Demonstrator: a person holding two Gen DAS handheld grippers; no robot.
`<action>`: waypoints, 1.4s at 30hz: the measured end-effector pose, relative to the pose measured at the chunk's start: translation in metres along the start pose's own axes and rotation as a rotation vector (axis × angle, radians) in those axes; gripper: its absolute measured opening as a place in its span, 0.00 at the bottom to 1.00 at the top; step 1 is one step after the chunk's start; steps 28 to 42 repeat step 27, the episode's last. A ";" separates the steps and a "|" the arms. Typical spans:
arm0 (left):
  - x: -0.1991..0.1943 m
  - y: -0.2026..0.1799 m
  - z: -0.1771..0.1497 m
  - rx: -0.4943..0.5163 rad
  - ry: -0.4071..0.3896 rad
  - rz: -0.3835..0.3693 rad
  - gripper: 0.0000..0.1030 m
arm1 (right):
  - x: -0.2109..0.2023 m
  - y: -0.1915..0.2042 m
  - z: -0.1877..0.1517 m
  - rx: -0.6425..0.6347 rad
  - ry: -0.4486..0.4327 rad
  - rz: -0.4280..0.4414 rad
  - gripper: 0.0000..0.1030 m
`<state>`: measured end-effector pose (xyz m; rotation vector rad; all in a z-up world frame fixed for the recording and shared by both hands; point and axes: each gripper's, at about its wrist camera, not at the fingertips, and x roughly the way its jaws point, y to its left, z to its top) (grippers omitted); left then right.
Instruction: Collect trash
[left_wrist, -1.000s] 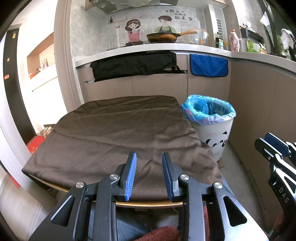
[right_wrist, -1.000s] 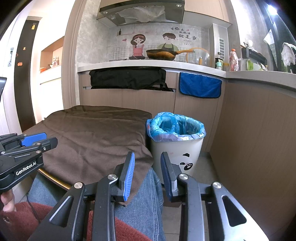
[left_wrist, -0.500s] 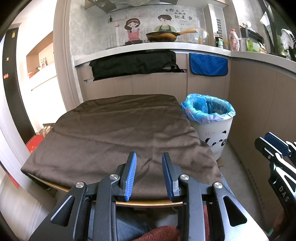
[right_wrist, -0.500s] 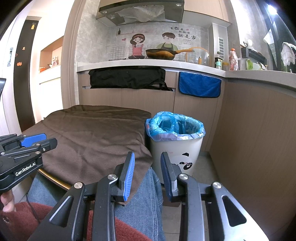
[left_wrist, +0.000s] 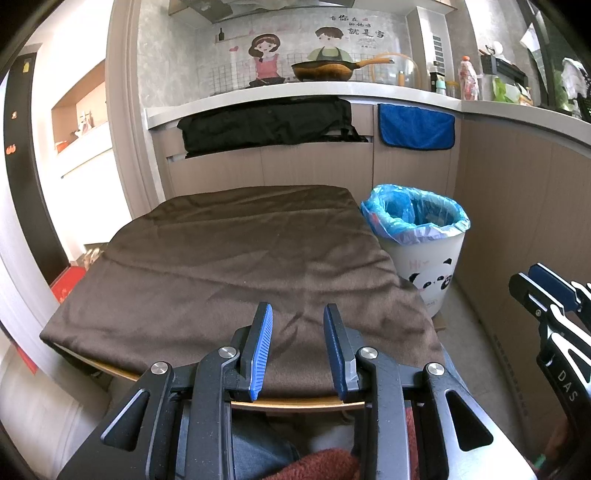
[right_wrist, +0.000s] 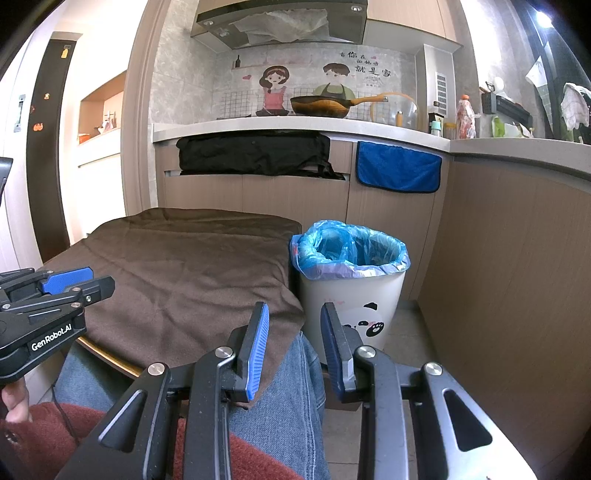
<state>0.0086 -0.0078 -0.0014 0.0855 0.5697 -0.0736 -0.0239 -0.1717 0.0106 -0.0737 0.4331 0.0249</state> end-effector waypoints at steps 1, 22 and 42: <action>0.000 0.000 0.000 0.000 0.001 0.000 0.29 | 0.000 0.000 0.000 0.000 0.001 0.000 0.26; 0.000 -0.001 -0.002 0.000 0.008 0.001 0.29 | -0.001 0.003 -0.002 0.001 0.004 -0.002 0.26; 0.000 -0.002 -0.003 0.001 0.008 0.001 0.29 | -0.001 0.003 -0.001 0.002 0.004 -0.002 0.26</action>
